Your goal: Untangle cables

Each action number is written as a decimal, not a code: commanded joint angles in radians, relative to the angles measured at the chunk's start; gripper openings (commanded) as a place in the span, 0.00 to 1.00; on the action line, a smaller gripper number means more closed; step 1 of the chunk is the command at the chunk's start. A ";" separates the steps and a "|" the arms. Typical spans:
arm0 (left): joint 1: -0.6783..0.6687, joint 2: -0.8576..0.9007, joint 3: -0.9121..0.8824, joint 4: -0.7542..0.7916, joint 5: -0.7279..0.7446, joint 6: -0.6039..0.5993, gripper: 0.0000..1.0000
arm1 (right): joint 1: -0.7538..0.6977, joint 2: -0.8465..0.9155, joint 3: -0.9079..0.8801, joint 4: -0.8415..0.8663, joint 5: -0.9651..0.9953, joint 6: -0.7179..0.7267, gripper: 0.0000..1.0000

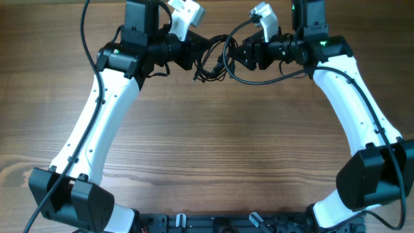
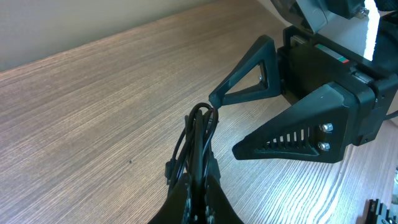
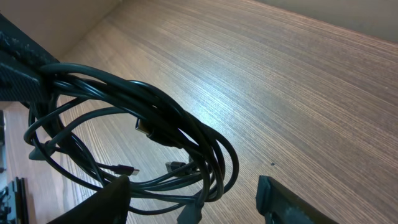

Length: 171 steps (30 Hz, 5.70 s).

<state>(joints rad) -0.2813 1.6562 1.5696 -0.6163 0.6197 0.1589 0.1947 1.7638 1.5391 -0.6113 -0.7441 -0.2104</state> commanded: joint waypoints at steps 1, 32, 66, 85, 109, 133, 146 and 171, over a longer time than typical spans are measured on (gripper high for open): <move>-0.001 -0.028 0.002 0.008 0.027 -0.009 0.05 | -0.001 0.015 -0.010 0.005 -0.029 0.003 0.60; 0.000 -0.037 0.002 0.008 0.069 -0.005 0.05 | -0.002 0.015 -0.010 0.064 -0.026 0.002 0.04; 0.224 -0.037 0.001 -0.034 -0.255 -0.009 0.05 | -0.169 0.014 -0.010 -0.076 0.596 0.348 0.04; 0.374 -0.038 0.002 -0.004 -0.281 -0.009 0.06 | -0.291 0.014 -0.010 -0.164 0.731 0.340 0.04; 0.657 -0.061 0.002 -0.013 -0.318 -0.009 0.07 | -0.357 0.014 -0.010 -0.232 0.842 0.315 0.04; 0.306 0.021 0.001 -0.084 -0.058 -0.016 0.62 | -0.286 0.014 -0.010 -0.215 0.608 0.259 0.04; 0.097 0.279 0.001 -0.014 -0.001 -0.005 0.62 | -0.283 0.014 -0.010 -0.219 0.569 0.264 0.04; -0.028 0.332 0.002 -0.272 0.123 0.388 0.57 | -0.283 0.014 -0.010 -0.220 0.570 0.264 0.05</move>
<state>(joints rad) -0.3141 1.9865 1.5681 -0.8848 0.7319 0.4580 -0.0921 1.7638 1.5391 -0.8310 -0.1570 0.0589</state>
